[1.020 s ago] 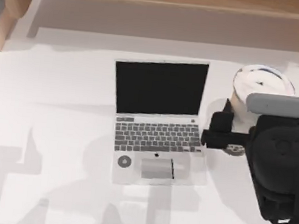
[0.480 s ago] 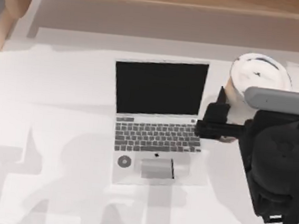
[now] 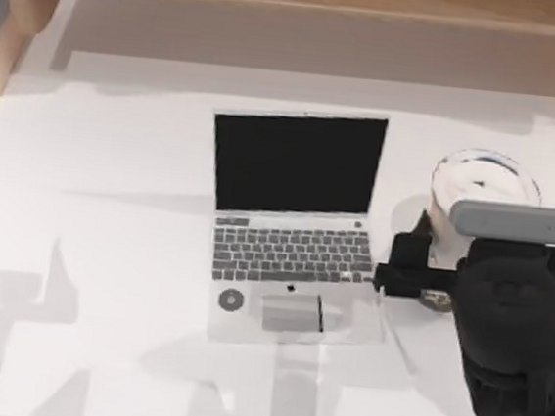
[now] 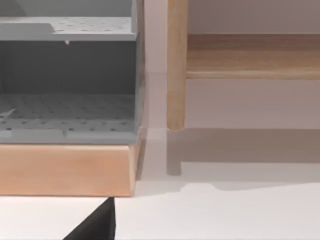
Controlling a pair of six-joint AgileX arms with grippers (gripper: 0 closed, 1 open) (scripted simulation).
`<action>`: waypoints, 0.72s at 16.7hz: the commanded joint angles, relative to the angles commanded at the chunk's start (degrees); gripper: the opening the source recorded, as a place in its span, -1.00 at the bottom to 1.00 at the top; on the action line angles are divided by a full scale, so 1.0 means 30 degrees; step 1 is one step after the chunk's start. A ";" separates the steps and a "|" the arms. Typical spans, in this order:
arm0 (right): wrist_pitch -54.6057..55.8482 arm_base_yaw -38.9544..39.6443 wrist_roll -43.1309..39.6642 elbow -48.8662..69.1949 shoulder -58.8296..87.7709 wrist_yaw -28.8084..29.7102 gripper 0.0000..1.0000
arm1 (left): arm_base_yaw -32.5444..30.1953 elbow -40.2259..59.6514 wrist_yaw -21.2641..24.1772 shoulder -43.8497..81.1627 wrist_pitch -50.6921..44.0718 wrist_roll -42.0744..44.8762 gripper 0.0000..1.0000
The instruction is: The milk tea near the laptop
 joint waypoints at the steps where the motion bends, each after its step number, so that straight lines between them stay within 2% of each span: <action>1: 0.0000 0.0000 0.0000 0.0000 0.0000 0.0000 -1.00 | 0.0000 0.0000 0.0000 0.0000 0.0000 0.0000 1.00; 3: 0.0000 0.0000 0.0000 0.0000 0.0000 0.0000 -1.00 | 0.0000 0.0000 0.0000 0.0000 0.0000 0.0000 1.00; 12: 0.0000 0.0000 0.0000 0.0000 0.0000 0.0000 0.36 | 0.0000 0.0000 0.0000 0.0000 0.0000 0.0000 1.00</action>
